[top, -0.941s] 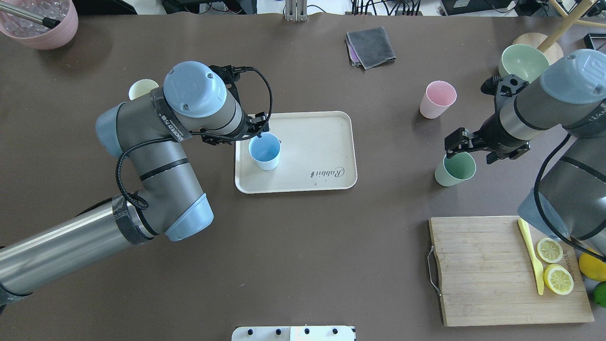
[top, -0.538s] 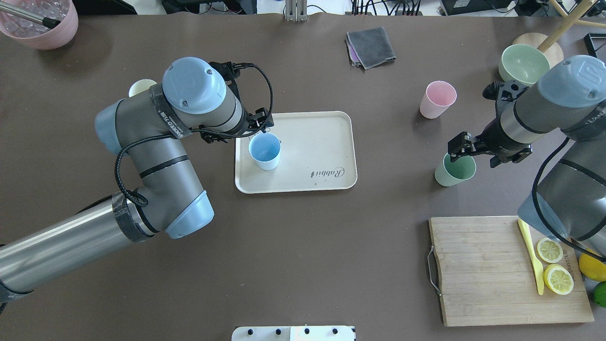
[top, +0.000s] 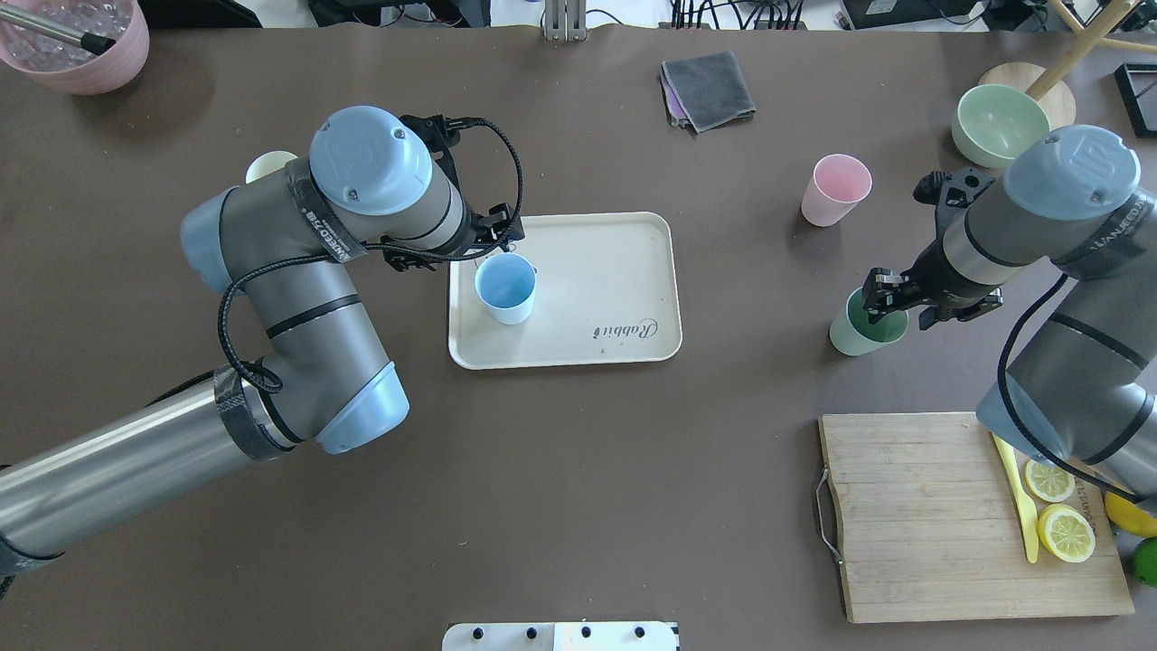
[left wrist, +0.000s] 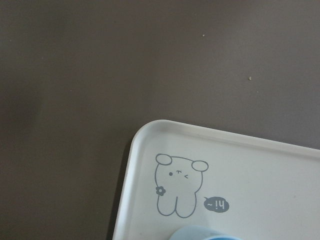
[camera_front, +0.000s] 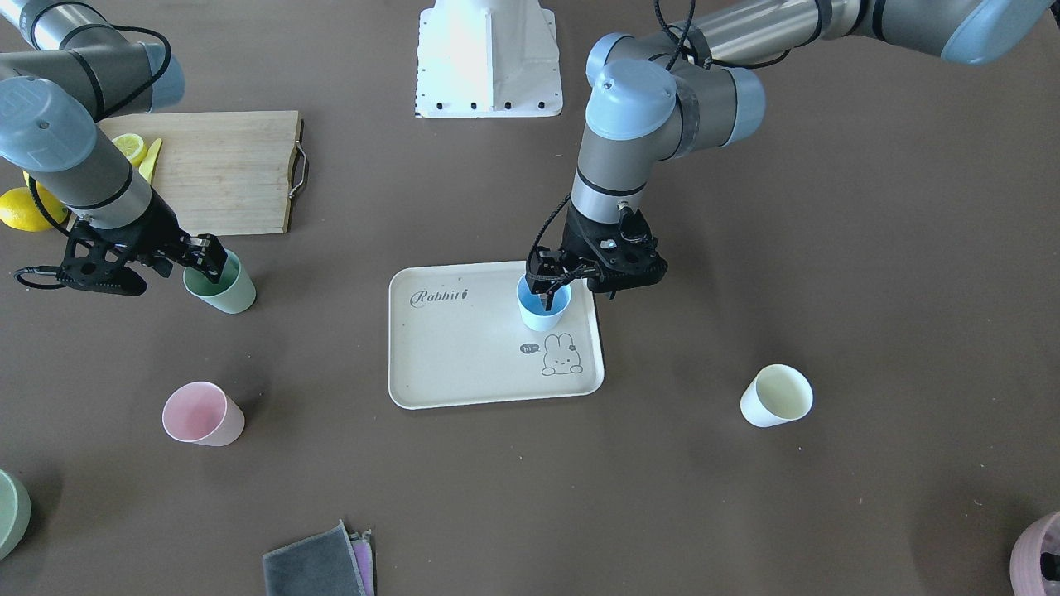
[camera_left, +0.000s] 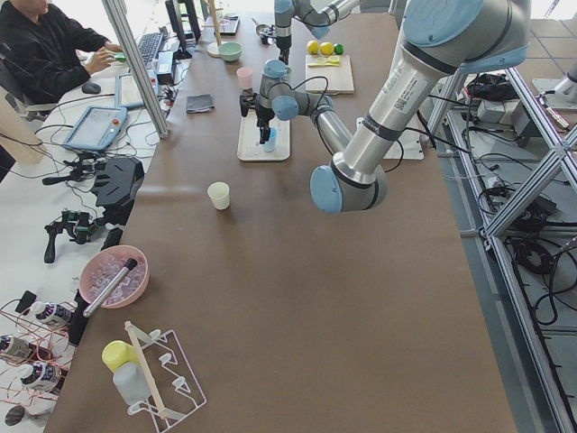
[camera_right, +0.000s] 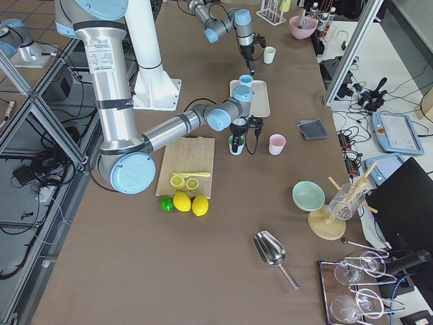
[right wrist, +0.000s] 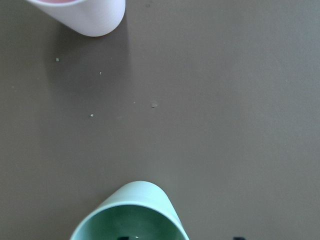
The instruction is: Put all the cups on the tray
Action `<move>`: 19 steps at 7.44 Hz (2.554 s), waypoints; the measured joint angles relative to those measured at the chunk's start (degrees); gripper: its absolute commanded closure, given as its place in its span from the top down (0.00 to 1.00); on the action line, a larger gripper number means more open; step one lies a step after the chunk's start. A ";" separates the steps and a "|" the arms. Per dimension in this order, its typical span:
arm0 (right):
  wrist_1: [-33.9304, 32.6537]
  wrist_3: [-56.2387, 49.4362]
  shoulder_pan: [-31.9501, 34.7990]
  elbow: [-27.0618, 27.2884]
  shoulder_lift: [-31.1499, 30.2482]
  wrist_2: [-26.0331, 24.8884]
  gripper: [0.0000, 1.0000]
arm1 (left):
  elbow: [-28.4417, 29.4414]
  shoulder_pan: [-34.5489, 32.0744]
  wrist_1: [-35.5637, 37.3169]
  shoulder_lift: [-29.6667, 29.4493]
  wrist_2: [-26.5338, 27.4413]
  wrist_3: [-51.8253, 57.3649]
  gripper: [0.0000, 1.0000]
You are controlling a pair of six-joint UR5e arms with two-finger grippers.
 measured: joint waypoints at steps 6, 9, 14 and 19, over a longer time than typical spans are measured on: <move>-1.55 0.75 -0.77 3.83 4.52 0.39 0.00 | 5.15 -17.93 0.80 0.63 -11.92 22.29 0.97; -4.24 5.76 -1.29 1.22 13.04 0.69 0.00 | 13.90 -23.36 -5.21 2.60 -12.52 35.56 0.97; -3.97 12.65 -5.12 -13.39 28.47 -1.94 0.00 | 15.60 -23.98 -12.68 7.43 -13.11 39.30 0.97; -2.56 13.03 -10.82 -15.68 30.58 -5.46 1.00 | 16.25 -21.54 -14.63 8.28 -14.06 38.96 0.97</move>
